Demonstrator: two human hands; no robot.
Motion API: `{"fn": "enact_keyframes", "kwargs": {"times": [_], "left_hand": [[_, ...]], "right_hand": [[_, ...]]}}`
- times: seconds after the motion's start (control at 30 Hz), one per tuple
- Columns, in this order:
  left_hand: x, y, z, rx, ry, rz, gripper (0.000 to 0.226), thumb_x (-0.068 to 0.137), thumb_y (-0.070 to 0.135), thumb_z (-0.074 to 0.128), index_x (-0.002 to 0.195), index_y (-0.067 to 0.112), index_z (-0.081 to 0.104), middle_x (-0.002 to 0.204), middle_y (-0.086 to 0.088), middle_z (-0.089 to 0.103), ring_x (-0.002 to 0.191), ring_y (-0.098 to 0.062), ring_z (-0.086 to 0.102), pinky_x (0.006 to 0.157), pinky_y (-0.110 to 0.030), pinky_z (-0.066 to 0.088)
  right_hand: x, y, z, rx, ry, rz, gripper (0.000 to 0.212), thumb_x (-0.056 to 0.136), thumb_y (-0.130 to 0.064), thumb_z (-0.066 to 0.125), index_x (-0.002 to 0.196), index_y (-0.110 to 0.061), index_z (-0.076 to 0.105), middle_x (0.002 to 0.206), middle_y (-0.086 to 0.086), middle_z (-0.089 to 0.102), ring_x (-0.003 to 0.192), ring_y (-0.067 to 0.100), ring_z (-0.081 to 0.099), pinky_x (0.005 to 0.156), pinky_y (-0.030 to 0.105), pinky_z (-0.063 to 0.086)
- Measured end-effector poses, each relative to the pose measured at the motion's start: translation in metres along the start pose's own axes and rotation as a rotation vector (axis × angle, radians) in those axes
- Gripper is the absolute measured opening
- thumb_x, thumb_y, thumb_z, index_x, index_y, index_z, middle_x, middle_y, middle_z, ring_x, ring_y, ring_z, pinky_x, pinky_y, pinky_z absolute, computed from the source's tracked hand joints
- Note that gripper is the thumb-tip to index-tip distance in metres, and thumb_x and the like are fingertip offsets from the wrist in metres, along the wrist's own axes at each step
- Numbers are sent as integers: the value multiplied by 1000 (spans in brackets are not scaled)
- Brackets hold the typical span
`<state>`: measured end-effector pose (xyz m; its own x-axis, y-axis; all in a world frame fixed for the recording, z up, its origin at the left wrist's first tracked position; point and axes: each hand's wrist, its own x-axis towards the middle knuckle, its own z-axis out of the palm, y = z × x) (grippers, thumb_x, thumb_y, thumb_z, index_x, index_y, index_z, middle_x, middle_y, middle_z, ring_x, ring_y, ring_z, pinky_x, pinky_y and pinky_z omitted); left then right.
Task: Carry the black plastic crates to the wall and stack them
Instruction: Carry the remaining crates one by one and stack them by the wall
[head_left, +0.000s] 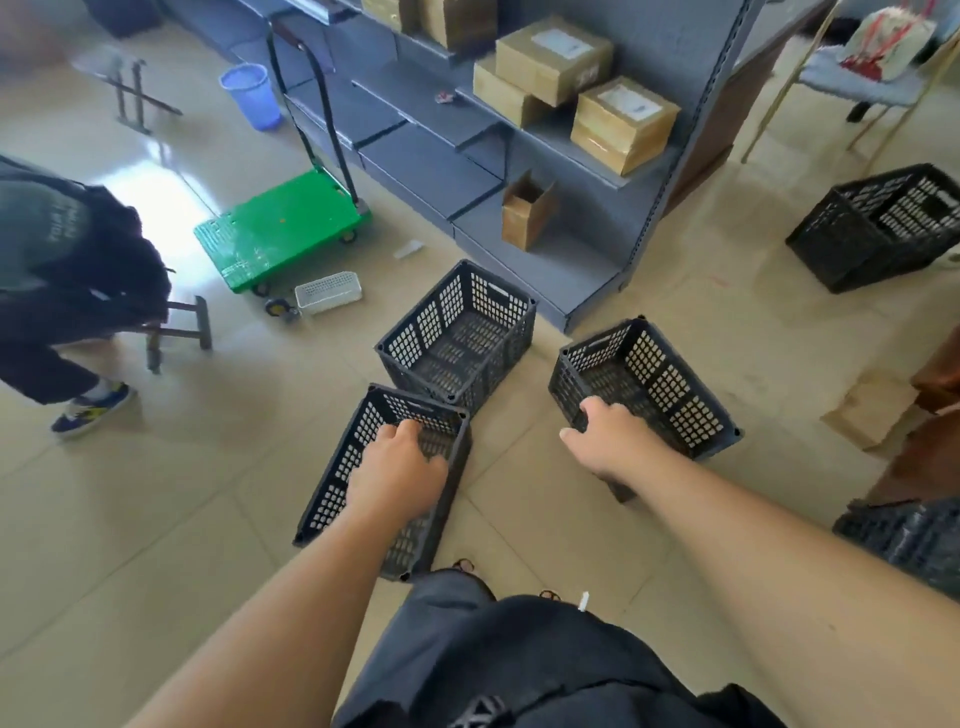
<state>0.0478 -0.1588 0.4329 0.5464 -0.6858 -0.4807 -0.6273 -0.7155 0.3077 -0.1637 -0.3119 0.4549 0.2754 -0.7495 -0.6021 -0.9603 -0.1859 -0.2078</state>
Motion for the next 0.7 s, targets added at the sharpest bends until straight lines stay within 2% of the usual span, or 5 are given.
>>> {"fn": "enact_keyframes", "kwargs": {"times": [0.07, 0.23, 0.4, 0.7], "left_hand": [[20, -5, -8, -31, 17, -63, 66, 92, 46, 51, 153, 25, 37, 149, -4, 43, 128, -29, 51, 92, -43, 49], [73, -27, -37, -106, 48, -157, 62, 92, 48, 49, 149, 25, 40, 148, -4, 44, 129, -31, 50, 100, -51, 48], [108, -51, -61, -189, 70, -245, 62, 92, 47, 50, 150, 25, 39, 146, -4, 46, 125, -29, 52, 98, -50, 49], [133, -93, -62, -338, 101, -508, 57, 91, 45, 50, 142, 22, 45, 132, -4, 51, 115, -26, 55, 93, -49, 52]], "right_hand": [[23, -28, -6, -47, -29, -64, 66, 96, -55, 42, 153, -23, 30, 155, 13, 37, 135, 39, 42, 107, 53, 40], [72, -101, -21, -136, -62, -180, 64, 97, -54, 42, 152, -24, 31, 153, 13, 40, 134, 38, 44, 106, 53, 42], [110, -167, -36, -206, -87, -329, 63, 98, -53, 44, 152, -24, 32, 152, 13, 42, 131, 36, 47, 103, 48, 45], [184, -254, -27, -361, -209, -472, 61, 97, -51, 48, 149, -21, 35, 146, 13, 46, 128, 34, 48, 103, 47, 45]]}}
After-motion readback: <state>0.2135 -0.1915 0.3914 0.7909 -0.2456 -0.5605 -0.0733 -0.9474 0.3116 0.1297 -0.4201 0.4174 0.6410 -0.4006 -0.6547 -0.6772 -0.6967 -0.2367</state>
